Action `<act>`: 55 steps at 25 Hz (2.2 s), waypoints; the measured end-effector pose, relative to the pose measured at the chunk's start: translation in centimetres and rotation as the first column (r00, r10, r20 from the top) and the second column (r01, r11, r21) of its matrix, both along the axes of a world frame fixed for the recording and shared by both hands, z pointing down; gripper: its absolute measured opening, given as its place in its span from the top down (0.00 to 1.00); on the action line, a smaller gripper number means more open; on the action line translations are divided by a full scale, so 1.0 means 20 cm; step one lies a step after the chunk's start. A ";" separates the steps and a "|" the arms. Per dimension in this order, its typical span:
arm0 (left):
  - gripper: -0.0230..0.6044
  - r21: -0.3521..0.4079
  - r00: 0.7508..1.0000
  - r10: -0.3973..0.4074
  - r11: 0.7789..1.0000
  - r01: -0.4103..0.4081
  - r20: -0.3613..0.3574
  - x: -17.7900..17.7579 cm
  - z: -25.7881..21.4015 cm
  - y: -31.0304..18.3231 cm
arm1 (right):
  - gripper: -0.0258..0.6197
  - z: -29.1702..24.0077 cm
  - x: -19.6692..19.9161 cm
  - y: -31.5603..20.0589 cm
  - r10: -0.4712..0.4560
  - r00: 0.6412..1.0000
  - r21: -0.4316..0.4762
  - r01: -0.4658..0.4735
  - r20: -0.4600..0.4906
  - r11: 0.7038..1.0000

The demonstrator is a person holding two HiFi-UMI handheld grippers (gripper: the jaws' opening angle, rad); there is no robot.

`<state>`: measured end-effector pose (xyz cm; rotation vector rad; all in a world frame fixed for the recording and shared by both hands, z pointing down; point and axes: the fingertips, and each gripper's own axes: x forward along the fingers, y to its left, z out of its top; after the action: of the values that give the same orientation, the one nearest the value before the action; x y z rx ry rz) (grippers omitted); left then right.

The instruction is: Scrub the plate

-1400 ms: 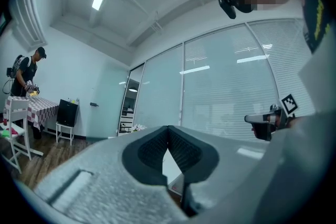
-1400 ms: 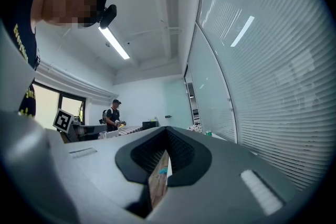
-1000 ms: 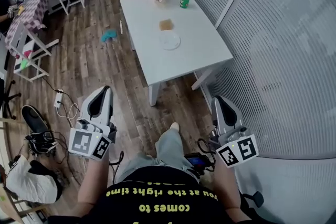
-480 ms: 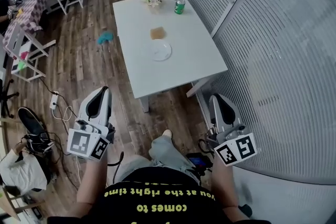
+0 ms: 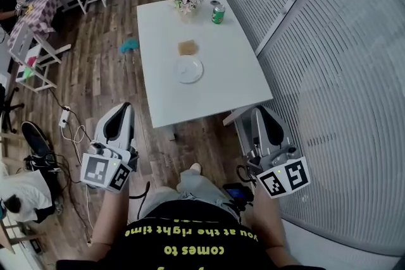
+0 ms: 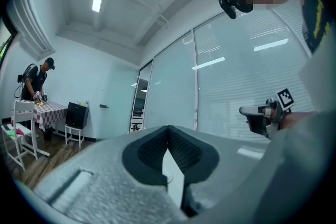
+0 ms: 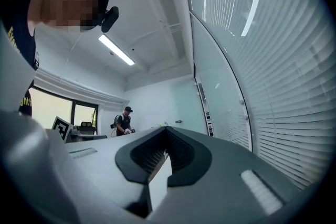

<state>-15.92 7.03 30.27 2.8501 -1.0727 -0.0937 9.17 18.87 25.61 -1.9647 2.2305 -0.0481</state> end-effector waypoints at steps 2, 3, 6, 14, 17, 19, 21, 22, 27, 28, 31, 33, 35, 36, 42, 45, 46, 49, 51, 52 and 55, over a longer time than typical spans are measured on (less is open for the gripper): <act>0.96 0.006 1.000 -0.013 1.000 0.013 0.000 0.03 0.00 -0.02 | 0.95 -0.01 0.03 -0.04 -0.020 1.000 0.010 0.020 -0.002 1.000; 0.96 0.009 1.000 -0.020 1.000 0.020 0.000 0.05 0.00 -0.03 | 0.95 0.00 0.04 -0.06 -0.029 1.000 0.013 0.029 -0.001 0.999; 0.96 0.014 0.999 -0.049 0.999 0.049 0.007 0.08 0.01 -0.05 | 0.95 0.01 0.08 -0.12 -0.059 0.998 0.019 0.059 0.003 0.998; 0.96 0.008 0.995 -0.092 0.996 0.092 0.032 0.15 0.06 -0.16 | 0.95 0.05 0.21 -0.26 -0.081 0.997 0.017 0.080 0.016 0.997; 0.96 0.000 0.994 -0.099 0.995 0.099 0.034 0.17 0.07 -0.18 | 0.95 0.06 0.24 -0.28 -0.090 0.996 0.009 0.089 0.010 0.996; 0.96 -0.001 0.994 -0.101 0.995 0.101 0.038 0.18 0.07 -0.21 | 0.95 0.06 0.25 -0.31 -0.096 0.995 0.006 0.096 0.005 0.995; 0.96 -0.001 0.994 -0.103 0.995 0.103 0.040 0.19 0.07 -0.23 | 0.95 0.06 0.26 -0.33 -0.101 0.995 0.002 0.101 0.005 0.995; 0.96 -0.001 0.994 -0.104 0.995 0.104 0.039 0.20 0.07 -0.24 | 0.95 0.06 0.27 -0.34 -0.102 0.995 0.000 0.102 0.004 0.995; 0.96 -0.002 0.994 -0.102 0.995 0.102 0.036 0.22 0.07 -0.26 | 0.95 0.07 0.28 -0.35 -0.107 0.994 -0.014 0.107 -0.003 0.994; 0.96 -0.001 0.994 -0.102 0.995 0.102 0.034 0.22 0.07 -0.26 | 0.95 0.07 0.28 -0.35 -0.107 0.994 -0.014 0.107 -0.005 0.994; 0.96 0.000 0.994 -0.103 0.995 0.103 0.026 0.21 0.06 -0.27 | 0.95 0.06 0.28 -0.36 -0.106 0.994 -0.010 0.106 -0.016 0.994; 0.96 -0.002 0.994 -0.103 0.995 0.104 0.020 0.21 0.07 -0.27 | 0.95 0.06 0.27 -0.35 -0.107 0.994 -0.011 0.107 -0.021 0.994; 0.96 -0.005 0.995 -0.102 0.995 0.102 0.018 0.21 0.07 -0.26 | 0.95 0.06 0.26 -0.35 -0.111 0.994 -0.015 0.111 -0.022 0.994; 0.96 -0.007 0.995 -0.101 0.995 0.101 0.019 0.21 0.07 -0.26 | 0.95 0.06 0.26 -0.35 -0.113 0.993 -0.016 0.113 -0.021 0.993; 0.96 -0.022 0.996 -0.090 0.996 0.090 0.026 0.26 0.10 -0.30 | 0.95 0.09 0.25 -0.38 -0.128 0.992 -0.033 0.128 -0.012 0.991; 0.96 -0.024 0.996 -0.084 0.996 0.085 0.025 0.30 0.12 -0.34 | 0.95 0.12 0.28 -0.42 -0.122 0.993 -0.042 0.122 -0.005 0.992; 0.96 -0.028 0.996 -0.081 0.996 0.082 0.025 0.31 0.12 -0.36 | 0.95 0.13 0.29 -0.44 -0.121 0.993 -0.044 0.121 -0.003 0.992; 0.96 -0.038 0.997 -0.075 0.996 0.075 0.026 0.35 0.12 -0.41 | 0.95 0.14 0.32 -0.50 -0.127 0.992 -0.053 0.127 0.007 0.990; 0.96 -0.035 0.997 -0.078 0.996 0.079 0.026 0.37 0.10 -0.45 | 0.95 0.15 0.34 -0.54 -0.134 0.991 -0.059 0.134 0.013 0.989; 0.96 -0.033 0.996 -0.082 0.996 0.083 0.026 0.38 0.10 -0.47 | 0.95 0.15 0.34 -0.57 -0.139 0.990 -0.060 0.139 0.015 0.988; 0.96 -0.027 0.995 -0.097 0.995 0.098 0.033 0.39 0.09 -0.53 | 0.95 0.14 0.35 -0.66 -0.154 0.988 -0.049 0.155 0.020 0.987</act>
<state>-8.21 -3.65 32.03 2.7823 -1.2093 -0.0397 16.14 5.72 28.50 -1.8039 2.3888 -0.1404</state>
